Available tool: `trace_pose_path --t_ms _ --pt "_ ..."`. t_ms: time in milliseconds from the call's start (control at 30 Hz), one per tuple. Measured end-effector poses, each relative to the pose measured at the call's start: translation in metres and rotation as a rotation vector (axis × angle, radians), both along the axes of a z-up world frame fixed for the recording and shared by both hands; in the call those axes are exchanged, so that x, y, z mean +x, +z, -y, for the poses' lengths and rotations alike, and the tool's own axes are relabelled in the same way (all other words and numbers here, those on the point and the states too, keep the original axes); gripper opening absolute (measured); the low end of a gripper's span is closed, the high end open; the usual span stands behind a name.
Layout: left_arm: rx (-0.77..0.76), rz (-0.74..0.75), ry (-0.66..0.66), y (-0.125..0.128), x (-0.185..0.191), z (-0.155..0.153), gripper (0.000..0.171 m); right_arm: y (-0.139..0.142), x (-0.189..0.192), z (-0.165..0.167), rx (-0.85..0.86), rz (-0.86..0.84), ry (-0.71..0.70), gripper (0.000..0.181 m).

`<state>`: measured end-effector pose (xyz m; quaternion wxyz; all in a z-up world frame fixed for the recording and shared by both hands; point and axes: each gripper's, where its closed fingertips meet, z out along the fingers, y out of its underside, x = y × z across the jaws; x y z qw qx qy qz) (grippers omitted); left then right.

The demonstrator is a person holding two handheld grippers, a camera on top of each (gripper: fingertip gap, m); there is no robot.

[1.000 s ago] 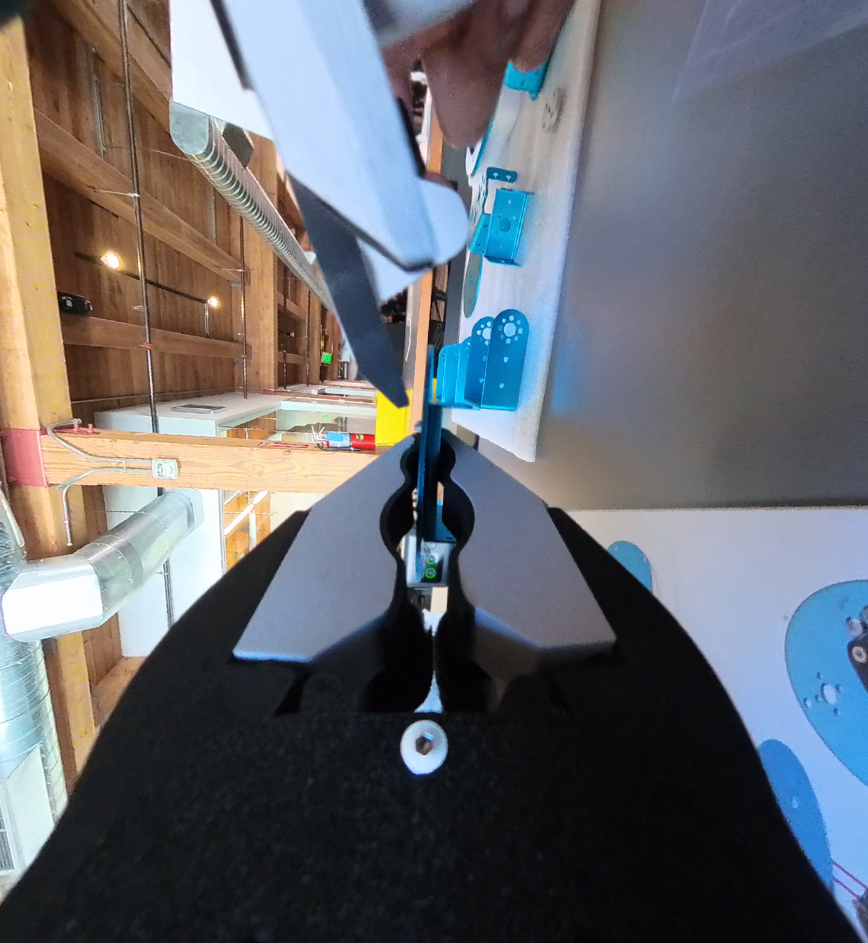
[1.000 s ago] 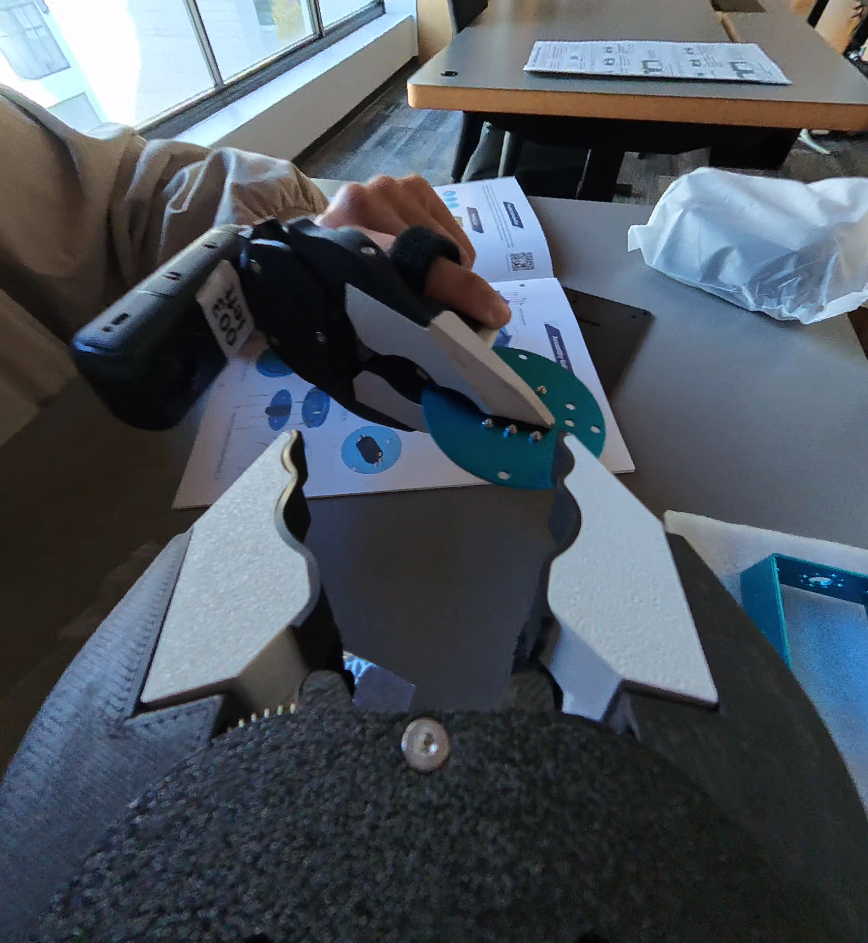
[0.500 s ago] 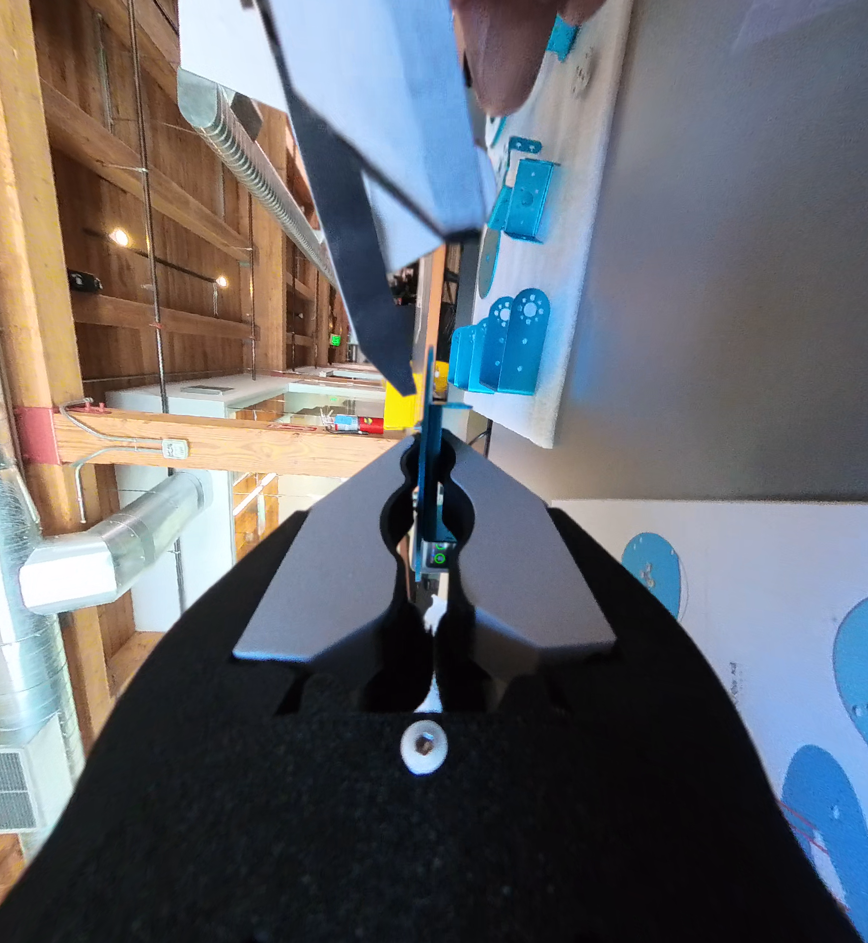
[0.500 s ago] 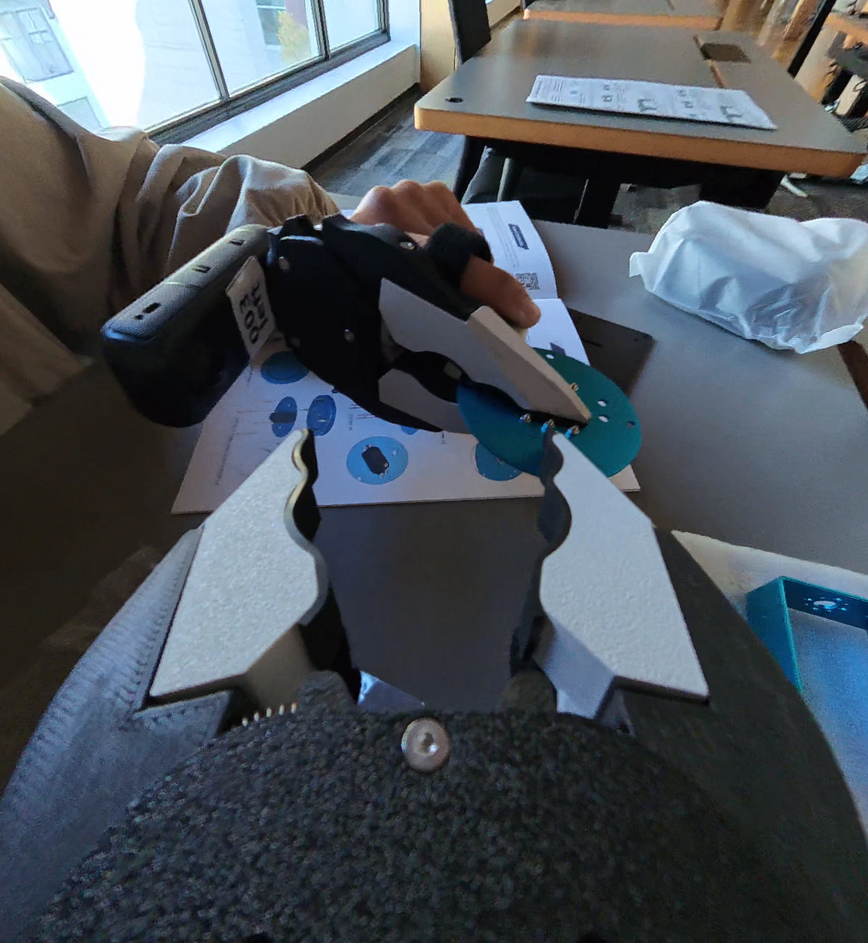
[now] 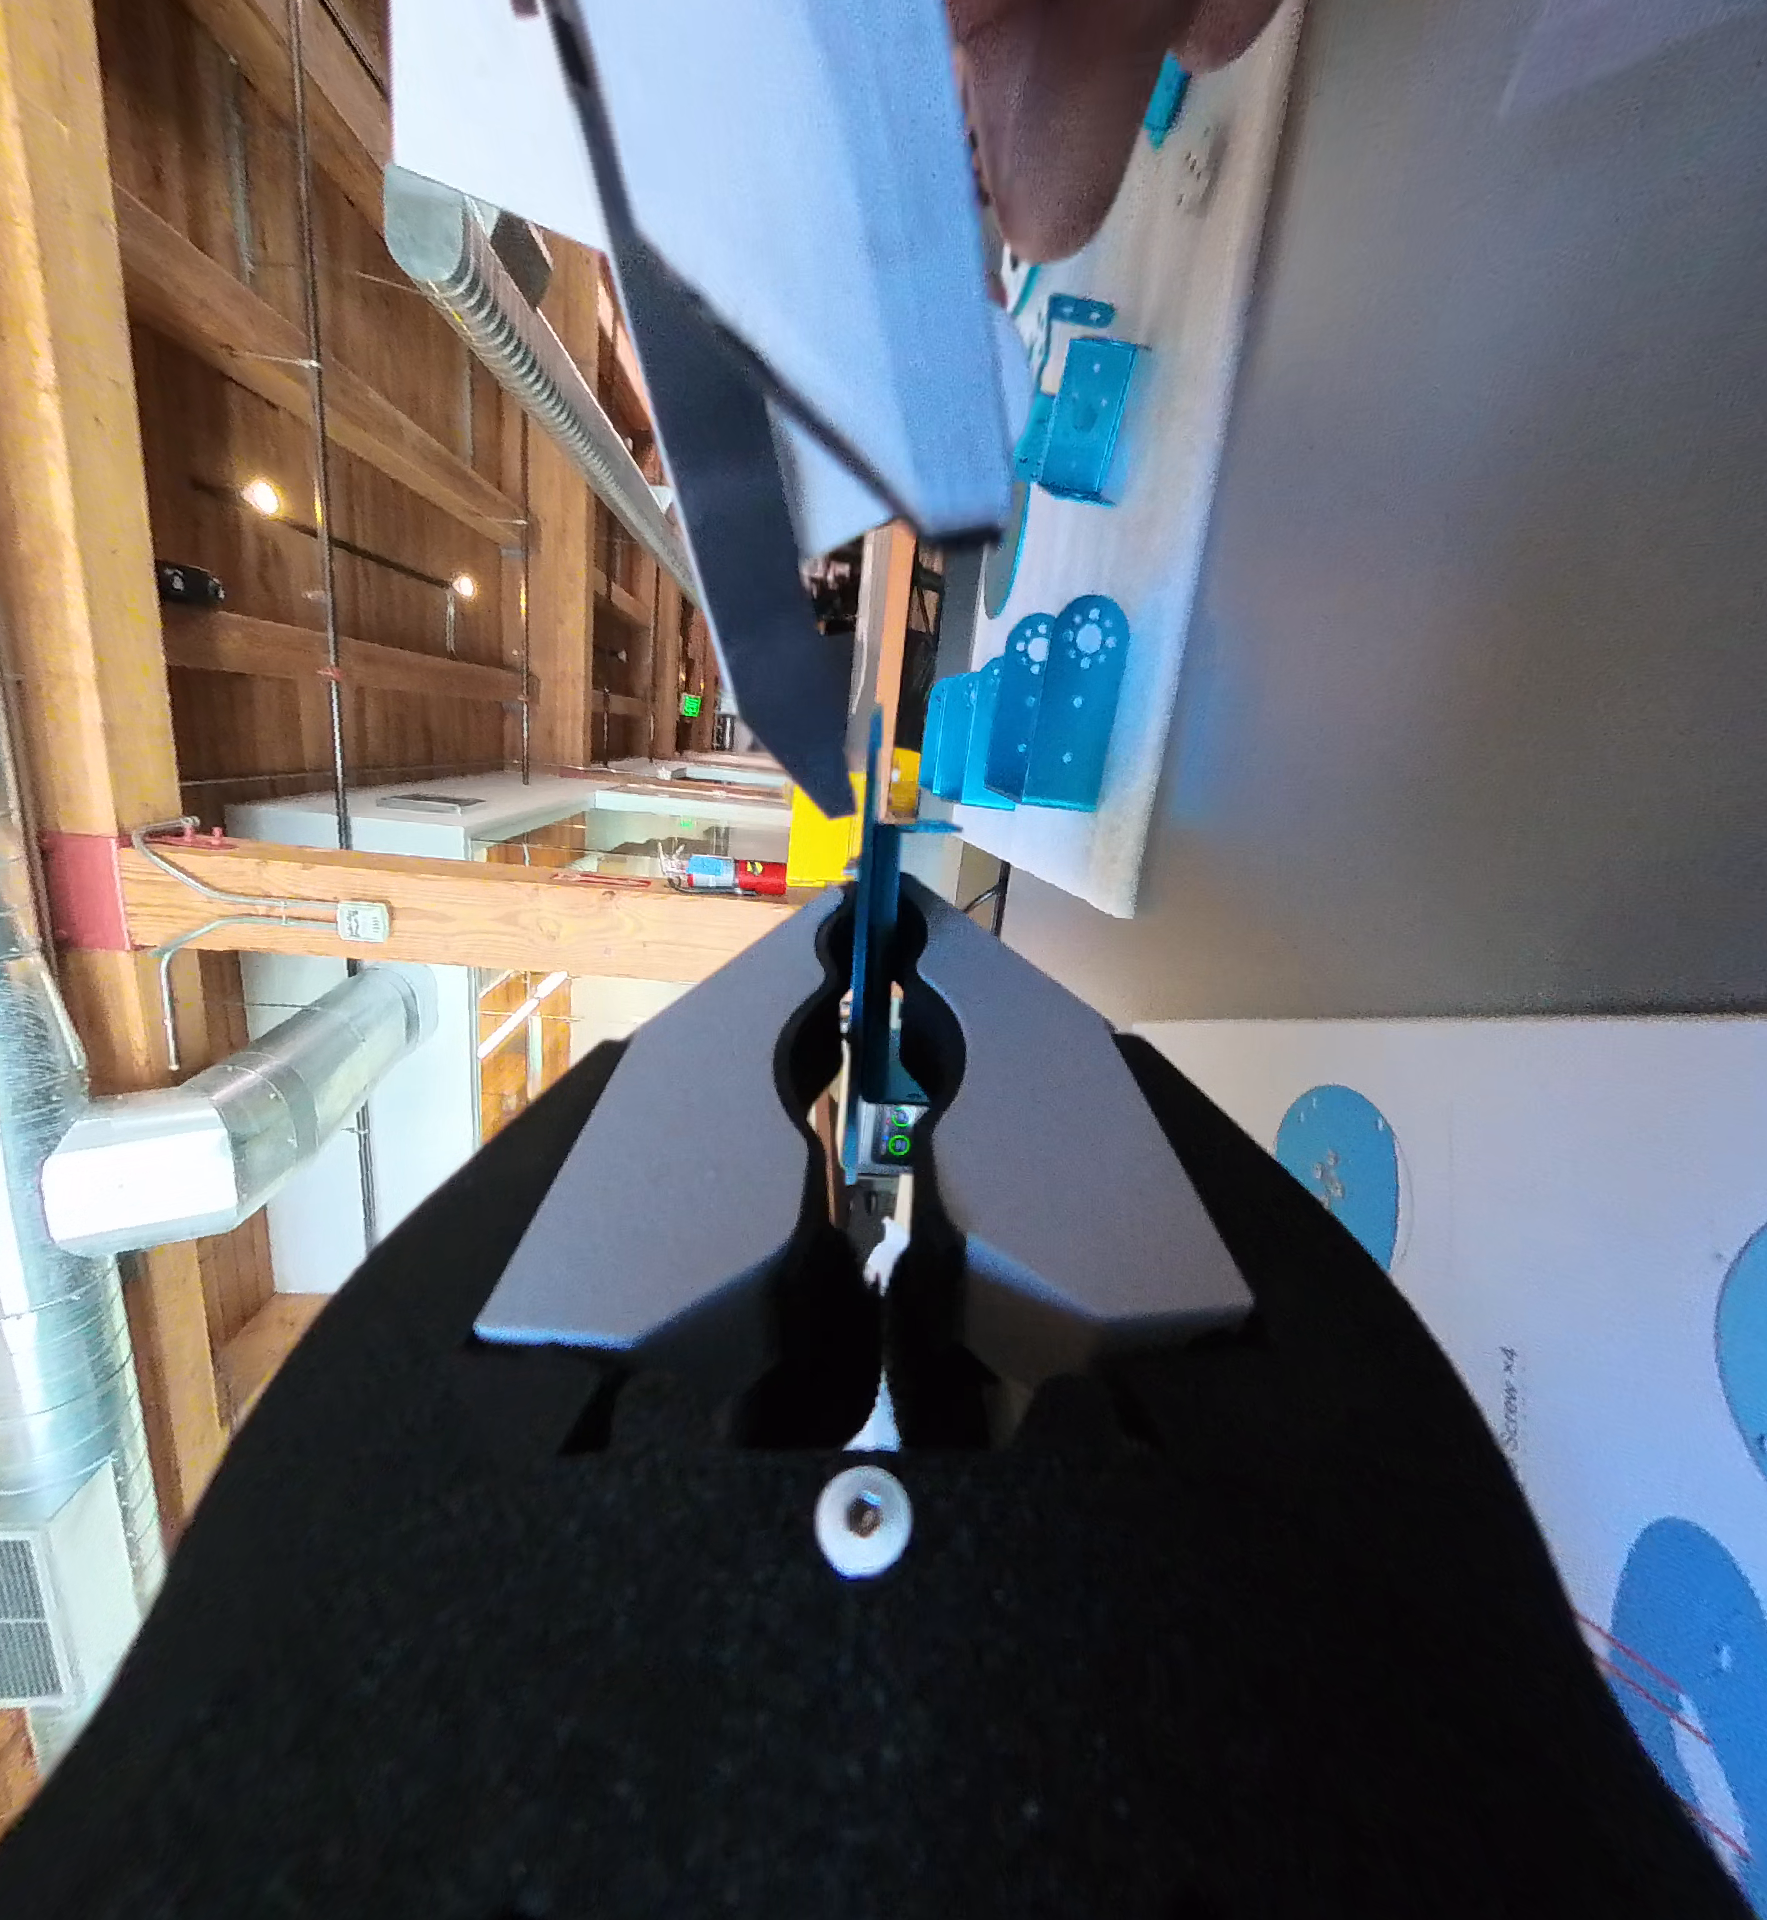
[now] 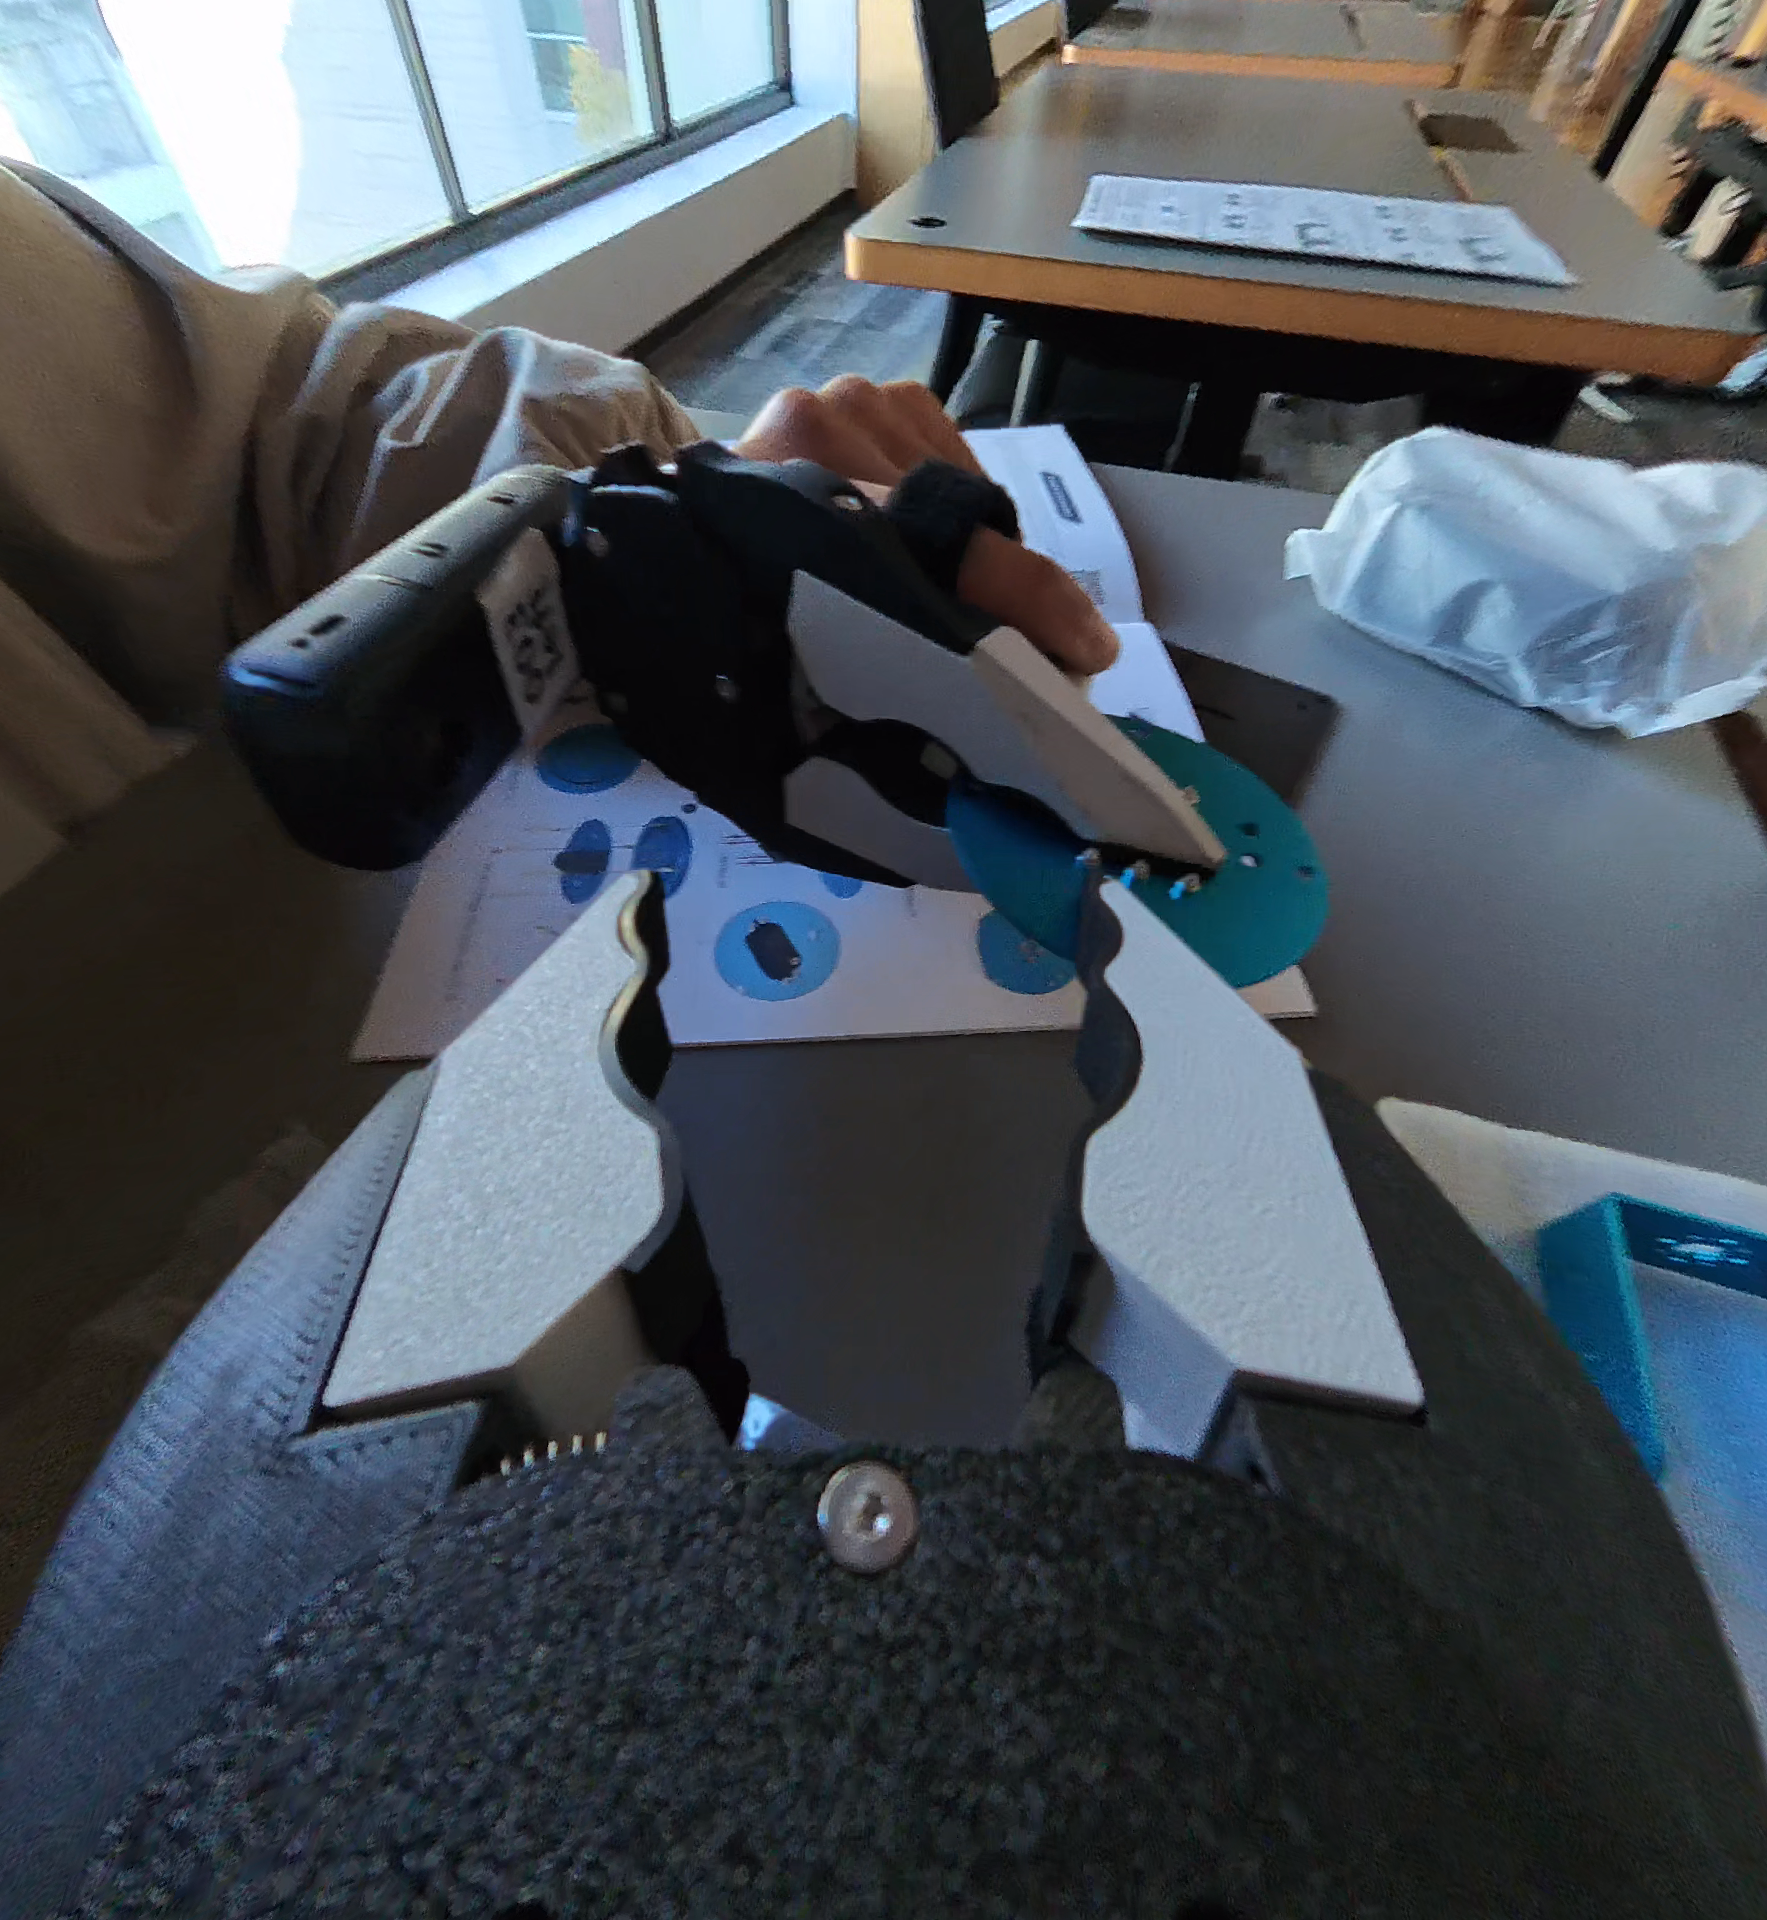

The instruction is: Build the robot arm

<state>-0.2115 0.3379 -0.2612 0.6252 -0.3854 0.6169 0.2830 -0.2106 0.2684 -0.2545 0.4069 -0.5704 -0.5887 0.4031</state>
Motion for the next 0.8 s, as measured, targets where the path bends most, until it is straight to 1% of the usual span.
trace_pose_path --t_ms 67,133,267,367,400,433,467,533,600,700,800 --pt "-0.002 -0.004 0.012 0.001 0.002 0.001 0.001 0.004 0.000 -0.006 0.029 -0.020 -0.030 0.084" --pt "0.013 -0.003 -0.002 0.001 0.005 0.004 0.001 0.000 0.000 -0.011 0.035 -0.006 -0.055 0.085" --pt "0.006 -0.015 0.005 -0.002 0.006 0.003 0.001 -0.005 -0.005 -0.006 0.000 -0.015 -0.045 0.087" --pt "-0.012 -0.032 0.005 -0.008 0.008 0.003 0.001 -0.010 -0.002 -0.004 -0.029 0.021 -0.050 0.088" --pt "-0.016 -0.033 0.003 -0.009 0.009 0.003 0.001 -0.011 0.000 -0.004 -0.033 0.030 -0.043 0.087" --pt "-0.019 -0.030 0.011 -0.009 0.008 0.002 0.001 -0.010 0.002 -0.006 -0.021 0.039 -0.039 0.082" --pt "-0.025 -0.029 0.030 -0.010 0.006 -0.002 0.001 -0.007 0.004 -0.002 -0.019 0.034 -0.011 0.070" --pt "-0.031 -0.009 0.035 -0.007 0.002 -0.006 0.001 0.004 0.003 -0.002 -0.010 -0.016 -0.019 0.070" --pt "-0.034 0.004 0.036 -0.004 0.000 -0.007 0.001 -0.001 0.002 -0.006 0.028 0.015 -0.041 0.077" --pt "-0.017 0.001 0.024 -0.002 0.004 -0.003 0.001 -0.004 -0.003 -0.006 0.049 -0.008 -0.046 0.078" --pt "-0.003 -0.016 0.025 -0.004 0.005 -0.003 0.001 -0.005 -0.006 -0.005 0.026 -0.025 -0.045 0.077"
